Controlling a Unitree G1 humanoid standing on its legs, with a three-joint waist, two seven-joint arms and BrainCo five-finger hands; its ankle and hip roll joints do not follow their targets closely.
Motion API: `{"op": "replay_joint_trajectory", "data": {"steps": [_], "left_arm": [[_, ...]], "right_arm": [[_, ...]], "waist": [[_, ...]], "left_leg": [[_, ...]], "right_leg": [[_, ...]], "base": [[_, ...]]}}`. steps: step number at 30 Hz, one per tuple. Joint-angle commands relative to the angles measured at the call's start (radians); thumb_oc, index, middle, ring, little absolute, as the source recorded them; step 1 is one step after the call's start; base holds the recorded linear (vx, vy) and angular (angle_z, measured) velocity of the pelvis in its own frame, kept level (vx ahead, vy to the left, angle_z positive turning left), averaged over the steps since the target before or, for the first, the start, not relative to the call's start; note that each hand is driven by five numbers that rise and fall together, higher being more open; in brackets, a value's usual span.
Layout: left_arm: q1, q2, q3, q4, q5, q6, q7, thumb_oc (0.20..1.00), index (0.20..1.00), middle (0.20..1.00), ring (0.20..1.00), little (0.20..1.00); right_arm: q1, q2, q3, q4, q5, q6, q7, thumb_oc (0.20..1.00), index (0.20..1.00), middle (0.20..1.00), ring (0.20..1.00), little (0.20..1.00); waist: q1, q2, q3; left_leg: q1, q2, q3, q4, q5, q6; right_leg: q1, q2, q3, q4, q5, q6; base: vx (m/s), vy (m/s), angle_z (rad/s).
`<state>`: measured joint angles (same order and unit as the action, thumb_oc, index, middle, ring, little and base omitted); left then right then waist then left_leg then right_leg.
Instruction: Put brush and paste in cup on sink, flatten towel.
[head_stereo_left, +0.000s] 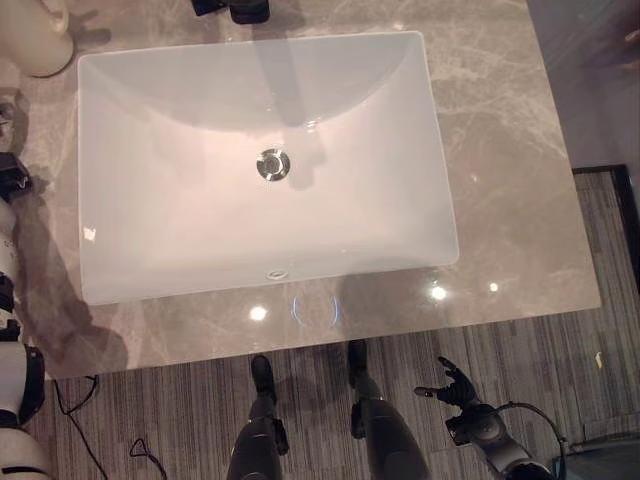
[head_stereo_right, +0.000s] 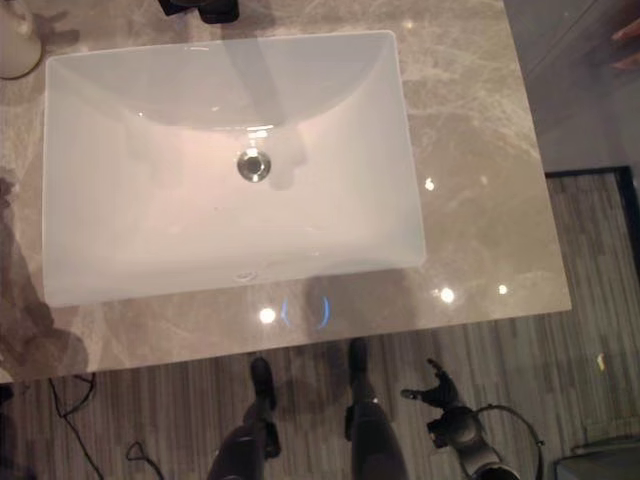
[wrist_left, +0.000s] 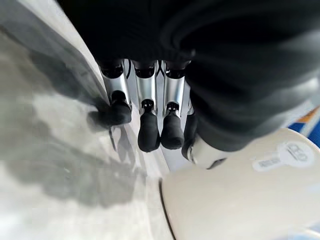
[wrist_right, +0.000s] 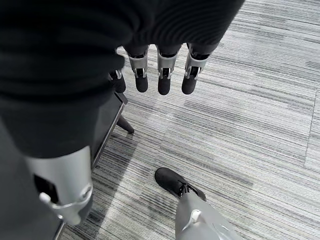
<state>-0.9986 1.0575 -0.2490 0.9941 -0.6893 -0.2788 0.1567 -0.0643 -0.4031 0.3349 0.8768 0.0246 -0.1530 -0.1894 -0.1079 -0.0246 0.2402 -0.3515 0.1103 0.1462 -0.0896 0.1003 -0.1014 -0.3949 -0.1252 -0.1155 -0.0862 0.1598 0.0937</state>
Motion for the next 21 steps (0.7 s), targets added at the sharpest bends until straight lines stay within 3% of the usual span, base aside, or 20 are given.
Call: {"op": "replay_joint_trajectory", "data": {"steps": [1, 13, 17, 21], "left_arm": [[-0.113, 0.040, -0.072, 0.096, 0.034, 0.010, 0.001, 0.200, 0.200, 0.200, 0.200, 0.200], [-0.257, 0.040, -0.157, 0.171, 0.113, 0.016, 0.035, 0.200, 0.200, 0.200, 0.200, 0.200], [-0.327, 0.063, -0.271, 0.177, 0.326, 0.027, 0.079, 0.200, 0.200, 0.200, 0.200, 0.200], [-0.355, 0.067, -0.337, 0.142, 0.450, 0.016, 0.114, 0.200, 0.200, 0.200, 0.200, 0.200]], "right_arm": [[-0.010, -0.053, -0.031, -0.027, 0.014, -0.017, 0.006, 1.000, 1.000, 1.000, 1.000, 1.000], [-0.012, -0.054, -0.023, -0.066, 0.040, -0.033, 0.011, 1.000, 1.000, 1.000, 1.000, 1.000], [0.004, -0.064, -0.025, -0.095, 0.042, -0.053, 0.021, 1.000, 1.000, 1.000, 1.000, 1.000], [0.013, -0.069, -0.022, -0.112, 0.034, -0.065, 0.025, 1.000, 1.000, 1.000, 1.000, 1.000]], "waist": [[-0.006, 0.026, 0.002], [-0.034, -0.006, 0.006], [-0.046, -0.032, 0.007], [-0.050, -0.037, 0.009]], "left_leg": [[0.002, -0.006, -0.041, 0.002, 0.003, -0.012], [-0.033, 0.011, -0.011, 0.002, 0.004, -0.011], [-0.051, 0.024, 0.003, 0.002, 0.010, -0.009], [-0.063, 0.026, -0.004, 0.002, 0.013, -0.009]], "right_leg": [[0.072, -0.095, 0.007, -0.001, 0.041, 0.163], [0.012, -0.078, 0.043, -0.001, 0.078, 0.168], [-0.012, -0.067, 0.052, -0.001, 0.090, 0.168], [-0.020, -0.069, 0.049, -0.001, 0.088, 0.168]], "base": [[-0.01, 0.034, -0.02], [0.01, 0.023, -0.06], [0.00, 0.005, -0.09], [0.00, 0.011, -0.06]]}}
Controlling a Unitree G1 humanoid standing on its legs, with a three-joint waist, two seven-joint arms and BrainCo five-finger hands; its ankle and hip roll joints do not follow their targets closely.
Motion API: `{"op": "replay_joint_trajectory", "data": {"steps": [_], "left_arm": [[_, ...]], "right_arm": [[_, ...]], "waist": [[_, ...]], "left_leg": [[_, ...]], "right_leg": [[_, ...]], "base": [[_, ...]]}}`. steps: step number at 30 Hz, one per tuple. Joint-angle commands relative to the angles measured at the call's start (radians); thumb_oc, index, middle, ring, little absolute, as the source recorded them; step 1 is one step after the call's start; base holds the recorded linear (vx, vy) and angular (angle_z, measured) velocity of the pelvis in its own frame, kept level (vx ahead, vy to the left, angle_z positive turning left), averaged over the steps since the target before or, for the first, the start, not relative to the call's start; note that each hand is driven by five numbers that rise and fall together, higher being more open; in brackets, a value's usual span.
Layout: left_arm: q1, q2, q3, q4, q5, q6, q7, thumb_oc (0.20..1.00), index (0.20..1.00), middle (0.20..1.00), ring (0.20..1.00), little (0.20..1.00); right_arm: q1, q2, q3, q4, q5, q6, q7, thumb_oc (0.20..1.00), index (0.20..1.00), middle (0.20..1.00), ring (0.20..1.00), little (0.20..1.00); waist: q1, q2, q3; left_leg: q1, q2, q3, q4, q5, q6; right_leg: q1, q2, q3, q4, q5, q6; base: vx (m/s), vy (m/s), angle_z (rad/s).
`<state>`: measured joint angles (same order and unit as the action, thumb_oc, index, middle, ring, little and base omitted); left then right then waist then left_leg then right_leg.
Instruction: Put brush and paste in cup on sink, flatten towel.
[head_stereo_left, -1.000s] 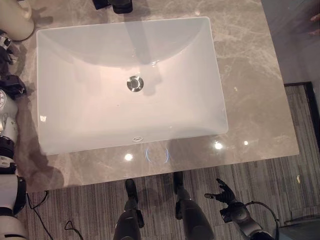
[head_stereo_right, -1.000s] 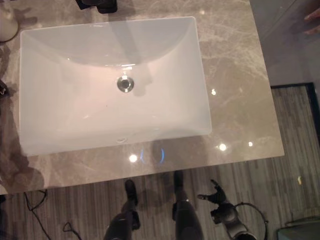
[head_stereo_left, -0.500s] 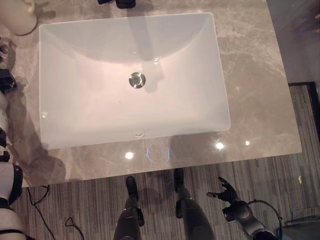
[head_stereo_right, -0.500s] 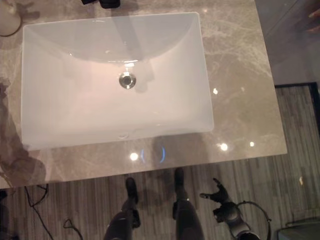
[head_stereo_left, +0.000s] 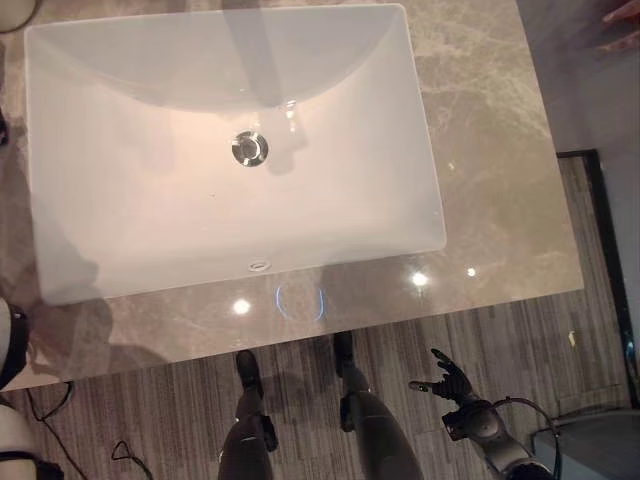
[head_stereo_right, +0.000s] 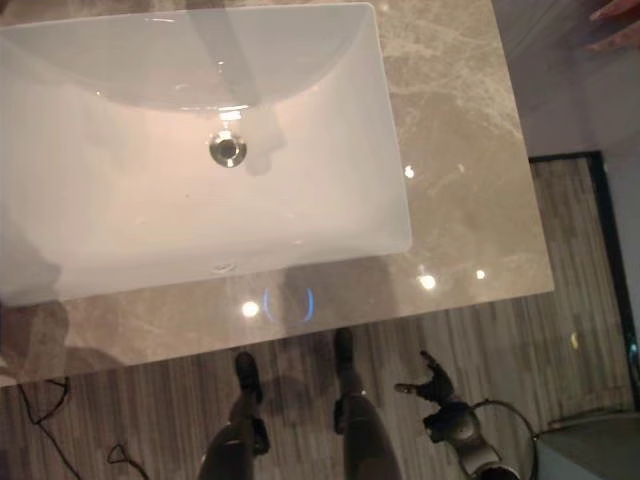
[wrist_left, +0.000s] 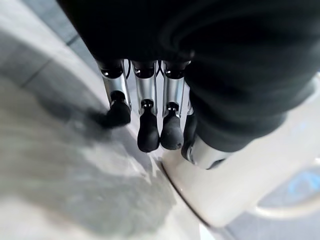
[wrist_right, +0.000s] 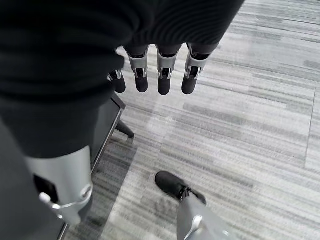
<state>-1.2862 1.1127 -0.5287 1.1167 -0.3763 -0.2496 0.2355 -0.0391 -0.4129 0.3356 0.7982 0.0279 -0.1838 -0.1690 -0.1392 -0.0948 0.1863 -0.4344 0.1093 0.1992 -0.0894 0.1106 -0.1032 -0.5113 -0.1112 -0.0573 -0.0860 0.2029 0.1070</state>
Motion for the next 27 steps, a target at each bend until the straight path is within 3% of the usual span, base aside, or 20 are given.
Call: {"op": "replay_joint_trajectory", "data": {"steps": [1, 5, 17, 20, 21, 22, 23, 26, 27], "left_arm": [[-0.068, 0.014, -0.080, -0.006, 0.198, -0.020, 0.053, 0.200, 0.200, 0.200, 0.200, 0.200], [-0.042, 0.016, -0.094, -0.034, 0.294, -0.020, 0.088, 0.200, 0.200, 0.200, 0.200, 0.200], [0.019, -0.034, 0.028, 0.054, 0.208, 0.004, 0.112, 0.200, 0.200, 0.200, 0.200, 0.200], [0.145, -0.054, 0.132, -0.040, 0.173, -0.030, 0.152, 0.200, 0.200, 0.200, 0.200, 0.200], [0.270, -0.078, 0.233, -0.181, 0.116, -0.082, 0.188, 0.200, 0.200, 0.200, 0.200, 0.200], [0.282, -0.078, 0.244, -0.187, 0.118, -0.081, 0.189, 0.200, 0.200, 0.200, 0.200, 0.200], [0.447, -0.122, 0.370, -0.343, 0.051, -0.140, 0.204, 0.200, 0.200, 0.200, 0.200, 0.200], [0.722, -0.237, 0.557, -0.595, 0.031, -0.204, 0.230, 0.200, 0.200, 0.200, 0.200, 0.200], [0.868, -0.339, 0.647, -0.714, 0.026, -0.229, 0.251, 0.200, 0.200, 0.200, 0.200, 0.200]], "right_arm": [[-0.009, -0.057, -0.019, -0.031, 0.027, -0.042, 0.004, 1.000, 1.000, 1.000, 1.000, 1.000], [0.005, -0.061, -0.013, -0.072, 0.013, -0.060, 0.010, 1.000, 1.000, 1.000, 1.000, 1.000], [-0.012, -0.050, 0.017, -0.072, 0.016, -0.054, 0.002, 1.000, 1.000, 1.000, 1.000, 1.000], [-0.010, -0.044, 0.015, -0.058, 0.019, -0.050, -0.005, 1.000, 1.000, 1.000, 1.000, 1.000], [-0.004, -0.028, 0.003, -0.040, 0.019, -0.044, -0.011, 1.000, 1.000, 1.000, 1.000, 1.000], [-0.004, -0.032, 0.006, -0.041, 0.020, -0.044, -0.011, 1.000, 1.000, 1.000, 1.000, 1.000], [0.012, -0.015, -0.015, -0.019, 0.017, -0.037, -0.016, 1.000, 1.000, 1.000, 1.000, 1.000], [0.028, 0.017, -0.044, 0.058, 0.005, -0.019, -0.029, 1.000, 1.000, 1.000, 1.000, 1.000], [0.040, 0.040, -0.070, 0.097, -0.005, -0.007, -0.036, 1.000, 1.000, 1.000, 1.000, 1.000]], "waist": [[-0.020, 0.031, 0.063], [-0.017, 0.029, 0.060], [-0.004, 0.032, 0.065], [0.003, 0.035, 0.066], [0.019, 0.033, 0.067], [0.016, 0.036, 0.066], [0.032, 0.034, 0.061], [0.054, 0.036, 0.048], [0.075, 0.035, 0.037]], "left_leg": [[0.015, 0.026, -0.062, 0.002, 0.004, -0.007], [0.005, 0.023, -0.069, 0.002, 0.002, -0.004], [-0.002, 0.015, -0.087, 0.002, 0.003, 0.000], [0.008, 0.009, -0.093, 0.002, 0.000, 0.000], [0.022, 0.005, -0.095, 0.002, -0.004, 0.001], [0.023, 0.005, -0.095, 0.002, -0.005, 0.001], [0.040, 0.001, -0.097, 0.002, -0.009, 0.001], [0.075, -0.005, -0.105, 0.002, -0.017, 0.003], [0.115, -0.010, -0.108, 0.002, -0.029, 0.005]], "right_leg": [[0.091, -0.084, -0.010, -0.001, 0.047, 0.155], [0.085, -0.086, -0.013, -0.001, 0.038, 0.155], [0.086, -0.094, -0.022, -0.001, 0.029, 0.155], [0.099, -0.100, -0.026, -0.001, 0.023, 0.155], [0.112, -0.103, -0.027, -0.001, 0.016, 0.152], [0.113, -0.103, -0.027, -0.001, 0.016, 0.152], [0.133, -0.106, -0.032, -0.001, 0.005, 0.147], [0.176, -0.115, -0.043, -0.001, -0.005, 0.141], [0.224, -0.117, -0.058, -0.001, -0.027, 0.133]], "base": [[0.01, 0.015, 0.03], [0.00, 0.005, 0.01], [0.00, 0.000, 0.00], [0.00, 0.000, 0.00], [0.00, 0.000, 0.00], [0.00, 0.000, 0.00], [0.00, 0.000, 0.00], [0.04, -0.020, 0.00], [0.10, -0.025, 0.11]]}}
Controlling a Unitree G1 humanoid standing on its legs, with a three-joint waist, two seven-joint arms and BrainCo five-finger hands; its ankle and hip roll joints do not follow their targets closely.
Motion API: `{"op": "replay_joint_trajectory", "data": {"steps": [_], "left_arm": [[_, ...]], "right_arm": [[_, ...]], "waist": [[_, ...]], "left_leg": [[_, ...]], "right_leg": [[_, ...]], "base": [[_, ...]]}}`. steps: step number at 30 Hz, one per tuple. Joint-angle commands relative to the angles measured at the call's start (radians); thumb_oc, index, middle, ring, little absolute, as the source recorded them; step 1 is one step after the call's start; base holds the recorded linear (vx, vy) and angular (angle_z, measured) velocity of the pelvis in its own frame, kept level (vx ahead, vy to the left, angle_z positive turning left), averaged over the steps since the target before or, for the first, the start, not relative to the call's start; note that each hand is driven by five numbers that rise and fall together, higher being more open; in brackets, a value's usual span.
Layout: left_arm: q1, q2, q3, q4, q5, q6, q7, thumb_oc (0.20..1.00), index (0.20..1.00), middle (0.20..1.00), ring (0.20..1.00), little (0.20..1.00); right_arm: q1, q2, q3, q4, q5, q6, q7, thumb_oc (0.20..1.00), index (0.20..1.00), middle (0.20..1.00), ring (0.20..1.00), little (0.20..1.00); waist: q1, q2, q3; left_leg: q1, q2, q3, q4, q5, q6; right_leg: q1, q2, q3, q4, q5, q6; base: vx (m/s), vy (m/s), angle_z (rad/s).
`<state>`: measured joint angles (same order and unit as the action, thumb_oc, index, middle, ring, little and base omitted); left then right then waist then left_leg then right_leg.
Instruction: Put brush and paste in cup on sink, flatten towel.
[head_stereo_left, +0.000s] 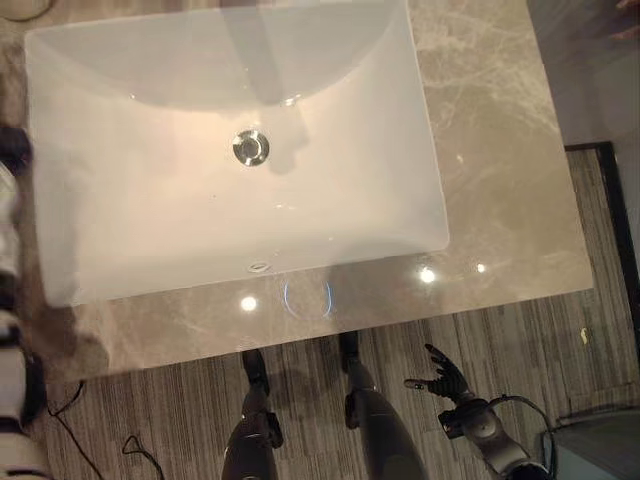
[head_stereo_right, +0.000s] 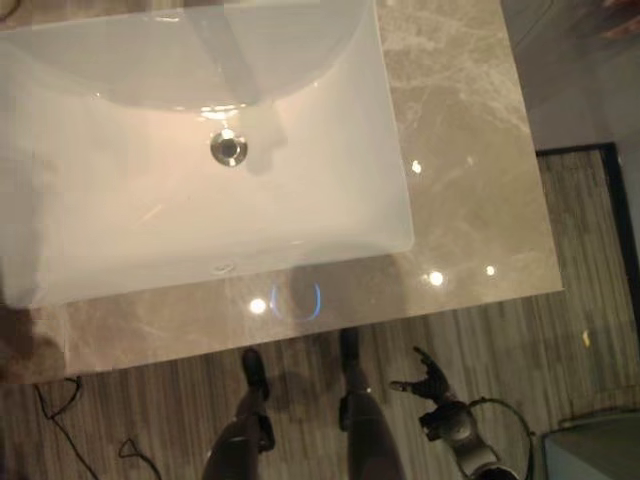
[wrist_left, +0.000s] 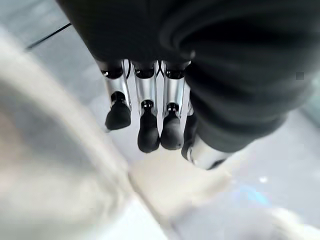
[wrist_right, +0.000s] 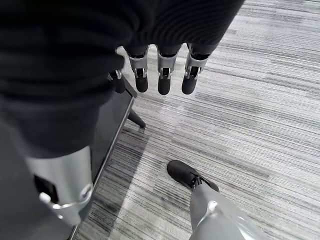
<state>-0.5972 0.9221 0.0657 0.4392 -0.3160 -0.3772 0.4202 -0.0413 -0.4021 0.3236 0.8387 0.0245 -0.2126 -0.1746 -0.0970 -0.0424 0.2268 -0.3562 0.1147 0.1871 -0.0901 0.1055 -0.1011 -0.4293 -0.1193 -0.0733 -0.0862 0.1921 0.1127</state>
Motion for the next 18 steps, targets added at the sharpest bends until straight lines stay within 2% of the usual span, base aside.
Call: {"op": "replay_joint_trajectory", "data": {"steps": [1, 2, 3, 4, 7, 11, 16, 17, 18], "left_arm": [[0.253, -0.191, 0.097, -0.078, -0.016, -0.111, 0.075, 0.291, 0.291, 0.291, 0.291, 0.291], [0.315, -0.232, 0.131, -0.104, 0.008, -0.113, 0.095, 0.580, 0.580, 0.580, 0.580, 0.580], [0.319, -0.234, 0.134, -0.108, 0.010, -0.111, 0.096, 0.950, 0.950, 0.950, 0.950, 0.950], [0.367, -0.264, 0.160, -0.130, 0.027, -0.109, 0.104, 1.000, 1.000, 1.000, 1.000, 1.000], [0.505, -0.358, 0.239, -0.168, 0.106, -0.097, 0.167, 1.000, 1.000, 1.000, 1.000, 1.000], [0.682, -0.404, 0.356, -0.187, 0.230, -0.076, 0.240, 1.000, 1.000, 1.000, 1.000, 1.000], [0.764, -0.444, 0.421, -0.111, 0.202, -0.059, 0.253, 1.000, 1.000, 1.000, 1.000, 1.000], [0.801, -0.463, 0.442, -0.060, 0.176, -0.045, 0.242, 1.000, 1.000, 1.000, 1.000, 1.000], [0.810, -0.488, 0.439, 0.100, 0.119, -0.021, 0.222, 1.000, 1.000, 1.000, 1.000, 1.000]], "right_arm": [[0.050, 0.037, -0.073, 0.082, -0.006, 0.028, -0.035, 1.000, 1.000, 1.000, 1.000, 1.000], [0.049, 0.044, -0.082, 0.105, -0.010, 0.032, -0.036, 1.000, 1.000, 1.000, 1.000, 1.000], [0.048, 0.043, -0.080, 0.105, -0.010, 0.031, -0.036, 1.000, 1.000, 1.000, 1.000, 1.000], [0.051, 0.051, -0.091, 0.117, -0.019, 0.036, -0.034, 1.000, 1.000, 1.000, 1.000, 1.000], [0.057, 0.062, -0.107, 0.162, -0.026, 0.041, -0.041, 1.000, 1.000, 1.000, 1.000, 1.000], [0.082, 0.068, -0.123, 0.188, -0.058, 0.043, -0.041, 1.000, 1.000, 1.000, 1.000, 1.000], [0.105, 0.072, -0.137, 0.192, -0.073, 0.045, -0.037, 1.000, 1.000, 1.000, 1.000, 1.000], [0.129, 0.072, -0.153, 0.168, -0.077, 0.048, -0.035, 1.000, 1.000, 1.000, 1.000, 1.000], [0.159, 0.074, -0.167, 0.145, -0.076, 0.048, -0.028, 1.000, 1.000, 1.000, 1.000, 1.000]], "waist": [[0.041, -0.017, -0.010], [0.050, -0.018, -0.017], [0.047, -0.017, -0.018], [0.059, -0.021, -0.028], [0.084, -0.016, -0.038], [0.114, -0.020, -0.083], [0.132, -0.035, -0.128], [0.137, -0.042, -0.149], [0.134, -0.048, -0.164]], "left_leg": [[0.059, -0.019, -0.098, 0.003, -0.030, 0.004], [0.079, -0.022, -0.103, 0.003, -0.033, 0.004], [0.076, -0.023, -0.104, 0.003, -0.029, 0.005], [0.090, -0.025, -0.108, 0.003, -0.034, 0.007], [0.140, -0.034, -0.129, 0.003, -0.036, 0.006], [0.191, -0.050, -0.156, 0.003, -0.053, 0.015], [0.227, -0.064, -0.167, 0.003, -0.067, 0.028], [0.246, -0.077, -0.169, 0.003, -0.076, 0.038], [0.272, -0.096, -0.161, 0.003, -0.091, 0.053]], "right_leg": [[0.169, -0.111, -0.050, -0.001, -0.022, 0.124], [0.197, -0.113, -0.060, -0.001, -0.028, 0.120], [0.195, -0.114, -0.061, -0.001, -0.025, 0.120], [0.215, -0.116, -0.068, -0.001, -0.034, 0.115], [0.297, -0.122, -0.114, 0.000, -0.050, 0.108], [0.378, -0.138, -0.164, 0.003, -0.067, 0.108], [0.425, -0.154, -0.185, 0.006, -0.064, 0.113], [0.444, -0.165, -0.187, 0.013, -0.064, 0.118], [0.459, -0.185, -0.184, 0.023, -0.054, 0.126]], "base": [[0.09, -0.026, 0.23], [0.03, -0.011, 0.21], [0.04, -0.006, 0.13], [0.02, 0.001, 0.11], [0.03, -0.003, 0.39], [0.02, 0.025, 0.43], [0.03, 0.040, 0.23], [0.04, 0.162, 0.15], [0.05, 0.213, 0.09]]}}
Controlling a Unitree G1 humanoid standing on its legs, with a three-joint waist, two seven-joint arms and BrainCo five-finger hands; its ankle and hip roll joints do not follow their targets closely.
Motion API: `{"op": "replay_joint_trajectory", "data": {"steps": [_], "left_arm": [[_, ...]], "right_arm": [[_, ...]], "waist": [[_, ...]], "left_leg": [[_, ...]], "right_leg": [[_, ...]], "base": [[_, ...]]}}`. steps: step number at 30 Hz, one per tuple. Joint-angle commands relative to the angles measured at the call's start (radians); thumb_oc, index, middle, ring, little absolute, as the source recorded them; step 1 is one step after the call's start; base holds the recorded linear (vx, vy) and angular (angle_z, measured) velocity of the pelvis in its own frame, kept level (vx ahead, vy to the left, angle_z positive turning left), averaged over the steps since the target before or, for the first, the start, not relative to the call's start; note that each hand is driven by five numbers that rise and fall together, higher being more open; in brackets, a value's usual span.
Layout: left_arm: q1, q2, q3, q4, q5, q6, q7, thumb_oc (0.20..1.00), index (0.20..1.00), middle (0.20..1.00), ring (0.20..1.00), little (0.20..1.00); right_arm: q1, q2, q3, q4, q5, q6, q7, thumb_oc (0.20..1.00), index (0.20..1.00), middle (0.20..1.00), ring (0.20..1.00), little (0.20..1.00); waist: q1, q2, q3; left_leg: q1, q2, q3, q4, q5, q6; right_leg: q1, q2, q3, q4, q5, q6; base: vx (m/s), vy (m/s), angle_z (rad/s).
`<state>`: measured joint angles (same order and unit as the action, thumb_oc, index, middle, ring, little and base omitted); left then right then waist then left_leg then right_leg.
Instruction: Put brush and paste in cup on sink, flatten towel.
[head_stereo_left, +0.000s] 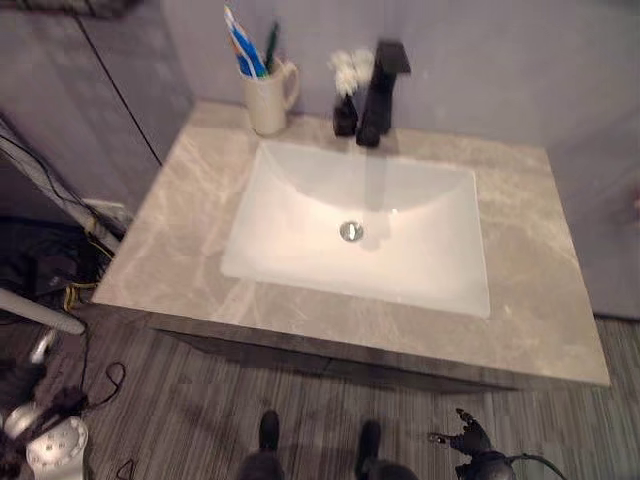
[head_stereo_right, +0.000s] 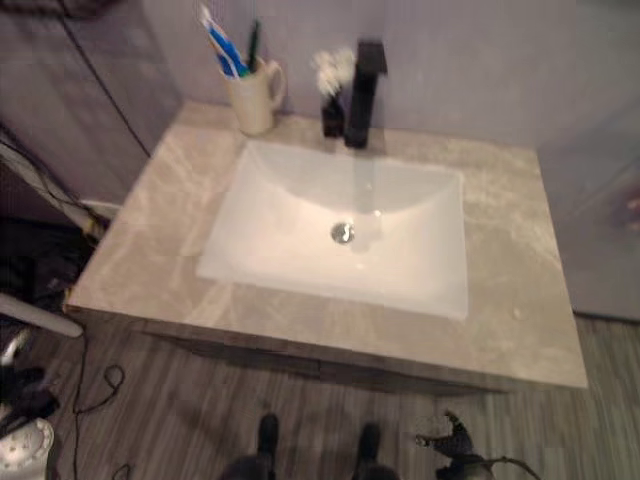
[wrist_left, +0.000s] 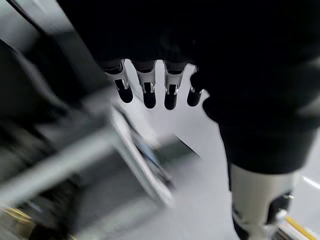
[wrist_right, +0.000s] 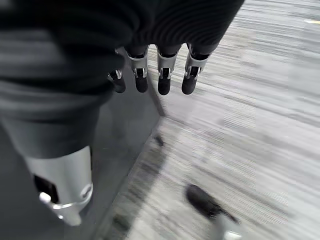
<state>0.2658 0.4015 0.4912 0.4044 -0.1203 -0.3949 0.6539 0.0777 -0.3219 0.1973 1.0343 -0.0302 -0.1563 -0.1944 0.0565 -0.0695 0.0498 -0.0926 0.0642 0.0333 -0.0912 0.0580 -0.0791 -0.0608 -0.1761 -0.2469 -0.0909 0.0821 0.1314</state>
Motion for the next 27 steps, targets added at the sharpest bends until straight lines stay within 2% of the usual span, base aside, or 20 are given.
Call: {"op": "replay_joint_trajectory", "data": {"steps": [1, 2, 4, 5, 6, 8, 9, 12, 13, 16, 17, 19, 22, 24, 26, 27], "left_arm": [[-0.052, 0.025, 0.011, 0.210, -0.104, 0.007, -0.025, 1.000, 1.000, 1.000, 1.000, 1.000], [-0.066, 0.011, -0.007, 0.381, -0.160, 0.042, -0.065, 1.000, 1.000, 1.000, 1.000, 1.000], [-0.102, -0.016, -0.018, 0.592, -0.289, 0.062, -0.131, 1.000, 1.000, 1.000, 1.000, 1.000], [-0.121, -0.045, -0.101, 0.839, -0.208, 0.171, -0.205, 1.000, 1.000, 1.000, 1.000, 1.000], [-0.137, -0.059, -0.095, 0.883, -0.243, 0.178, -0.213, 1.000, 1.000, 1.000, 1.000, 1.000], [-0.167, -0.103, -0.142, 0.990, -0.240, 0.255, -0.321, 1.000, 1.000, 1.000, 1.000, 1.000], [-0.171, -0.120, -0.168, 1.018, -0.183, 0.278, -0.358, 1.000, 1.000, 1.000, 1.000, 1.000], [-0.216, -0.189, -0.361, 1.005, 0.020, 0.304, -0.463, 1.000, 1.000, 1.000, 1.000, 1.000], [-0.228, -0.210, -0.437, 0.997, 0.094, 0.313, -0.477, 1.000, 1.000, 1.000, 1.000, 1.000], [-0.271, -0.248, -0.643, 0.919, 0.228, 0.316, -0.517, 1.000, 1.000, 1.000, 1.000, 1.000], [-0.284, -0.242, -0.660, 0.894, 0.227, 0.317, -0.505, 1.000, 1.000, 1.000, 1.000, 1.000], [-0.314, -0.227, -0.767, 0.811, 0.303, 0.301, -0.495, 1.000, 1.000, 1.000, 1.000, 1.000], [-0.331, -0.191, -0.781, 0.769, 0.317, 0.299, -0.485, 1.000, 1.000, 1.000, 1.000, 1.000], [-0.339, -0.186, -0.782, 0.769, 0.326, 0.298, -0.479, 1.000, 1.000, 1.000, 1.000, 1.000], [-0.345, -0.183, -0.773, 0.766, 0.319, 0.288, -0.476, 1.000, 1.000, 1.000, 1.000, 1.000], [-0.345, -0.184, -0.772, 0.767, 0.319, 0.288, -0.476, 1.000, 1.000, 1.000, 1.000, 1.000]], "right_arm": [[0.059, -0.004, -0.046, -0.062, -0.024, -0.008, -0.006, 1.000, 1.000, 1.000, 1.000, 1.000], [0.068, -0.005, -0.052, -0.067, -0.017, -0.008, -0.002, 1.000, 1.000, 1.000, 1.000, 1.000], [0.096, 0.003, -0.055, -0.086, -0.010, -0.006, 0.001, 1.000, 1.000, 1.000, 1.000, 1.000], [0.100, 0.002, -0.065, -0.099, 0.006, -0.007, -0.007, 1.000, 1.000, 1.000, 1.000, 1.000], [0.098, 0.008, -0.063, -0.108, 0.015, -0.009, -0.012, 1.000, 1.000, 1.000, 1.000, 1.000], [0.085, -0.004, -0.053, -0.138, 0.025, -0.004, -0.014, 1.000, 1.000, 1.000, 1.000, 1.000], [0.091, -0.012, -0.046, -0.149, 0.016, 0.000, -0.007, 1.000, 1.000, 1.000, 1.000, 1.000], [0.076, -0.028, -0.033, -0.127, 0.005, 0.013, 0.013, 1.000, 1.000, 1.000, 1.000, 1.000], [0.060, -0.032, -0.028, -0.106, 0.001, 0.021, 0.011, 1.000, 1.000, 1.000, 1.000, 1.000], [-0.017, -0.036, 0.008, -0.039, -0.042, 0.048, 0.004, 1.000, 1.000, 1.000, 1.000, 1.000], [-0.034, -0.033, 0.015, -0.027, -0.045, 0.048, -0.001, 1.000, 1.000, 1.000, 1.000, 1.000], [-0.069, -0.031, 0.023, -0.016, -0.045, 0.049, -0.015, 1.000, 1.000, 1.000, 1.000, 1.000], [-0.087, -0.032, 0.027, -0.025, -0.023, 0.044, -0.027, 1.000, 1.000, 1.000, 1.000, 1.000], [-0.083, -0.032, 0.022, -0.032, -0.016, 0.038, -0.030, 1.000, 1.000, 1.000, 1.000, 1.000], [-0.066, -0.039, 0.014, -0.062, -0.003, 0.027, -0.029, 1.000, 1.000, 1.000, 1.000, 1.000], [-0.065, -0.040, 0.015, -0.064, -0.002, 0.028, -0.028, 1.000, 1.000, 1.000, 1.000, 1.000]], "waist": [[-0.023, -0.024, 0.006], [-0.028, -0.024, 0.006], [-0.047, -0.021, 0.004], [-0.077, -0.012, 0.007], [-0.083, -0.012, 0.012], [-0.079, 0.003, 0.031], [-0.087, 0.009, 0.039], [-0.115, 0.021, 0.060], [-0.119, 0.026, 0.061], [-0.121, 0.037, 0.049], [-0.117, 0.039, 0.045], [-0.114, 0.044, 0.042], [-0.099, 0.042, 0.048], [-0.094, 0.045, 0.050], [-0.116, 0.049, 0.050], [-0.113, 0.049, 0.049]], "left_leg": [[0.023, -0.056, 0.000, 0.004, -0.053, 0.038], [0.042, -0.066, 0.012, 0.004, -0.059, 0.046], [0.061, -0.081, 0.037, 0.004, -0.069, 0.052], [0.079, -0.088, 0.076, 0.004, -0.078, 0.060], [0.079, -0.086, 0.099, 0.004, -0.074, 0.061], [0.085, -0.072, 0.172, 0.008, -0.073, 0.065], [0.090, -0.069, 0.194, 0.005, -0.070, 0.070], [0.109, -0.050, 0.272, 0.006, -0.068, 0.086], [0.125, -0.044, 0.302, 0.008, -0.087, 0.089], [0.133, -0.029, 0.428, 0.012, -0.087, 0.104], [0.133, -0.028, 0.457, 0.016, -0.087, 0.107], [0.118, -0.011, 0.549, 0.043, -0.087, 0.114], [0.093, 0.040, 0.667, 0.069, -0.053, 0.087], [0.093, 0.060, 0.694, 0.077, -0.040, 0.073], [0.088, 0.084, 0.709, 0.091, -0.023, 0.059], [0.088, 0.087, 0.713, 0.093, -0.023, 0.056]], "right_leg": [[0.097, -0.136, -0.005, 0.028, 0.060, 0.110], [0.103, -0.148, 0.006, 0.031, 0.071, 0.116], [0.099, -0.164, 0.031, 0.028, 0.087, 0.122], [0.071, -0.176, 0.072, 0.026, 0.127, 0.130], [0.043, -0.176, 0.079, 0.035, 0.147, 0.130], [-0.013, -0.176, -0.011, 0.083, 0.151, 0.125], [-0.016, -0.172, -0.036, 0.115, 0.133, 0.116], [-0.022, -0.136, -0.060, 0.224, 0.046, 0.084], [-0.010, -0.140, -0.093, 0.280, 0.003, 0.085], [0.028, -0.155, -0.212, 0.348, -0.043, 0.062], [0.043, -0.150, -0.233, 0.348, -0.052, 0.060], [0.070, -0.139, -0.301, 0.378, -0.068, 0.057], [0.087, -0.106, -0.363, 0.299, -0.090, 0.043], [0.079, -0.093, -0.357, 0.281, -0.098, 0.031], [0.078, -0.060, -0.313, 0.234, -0.118, 0.020], [0.079, -0.056, -0.310, 0.228, -0.116, 0.017]], "base": [[0.04, 0.218, 0.04], [0.03, 0.175, -0.01], [-0.05, 0.207, -0.25], [-0.15, 0.215, -0.40], [-0.22, 0.227, -0.56], [-0.19, 0.159, -1.07], [-0.14, 0.141, -1.34], [-0.13, 0.121, -1.02], [-0.10, 0.094, -0.94], [-0.14, 0.035, -1.25], [-0.15, -0.023, -1.38], [-0.18, -0.067, -1.77], [-0.14, -0.143, -1.85], [-0.06, -0.192, -1.84], [-0.03, -0.236, -1.13], [0.00, -0.360, -1.46]]}}
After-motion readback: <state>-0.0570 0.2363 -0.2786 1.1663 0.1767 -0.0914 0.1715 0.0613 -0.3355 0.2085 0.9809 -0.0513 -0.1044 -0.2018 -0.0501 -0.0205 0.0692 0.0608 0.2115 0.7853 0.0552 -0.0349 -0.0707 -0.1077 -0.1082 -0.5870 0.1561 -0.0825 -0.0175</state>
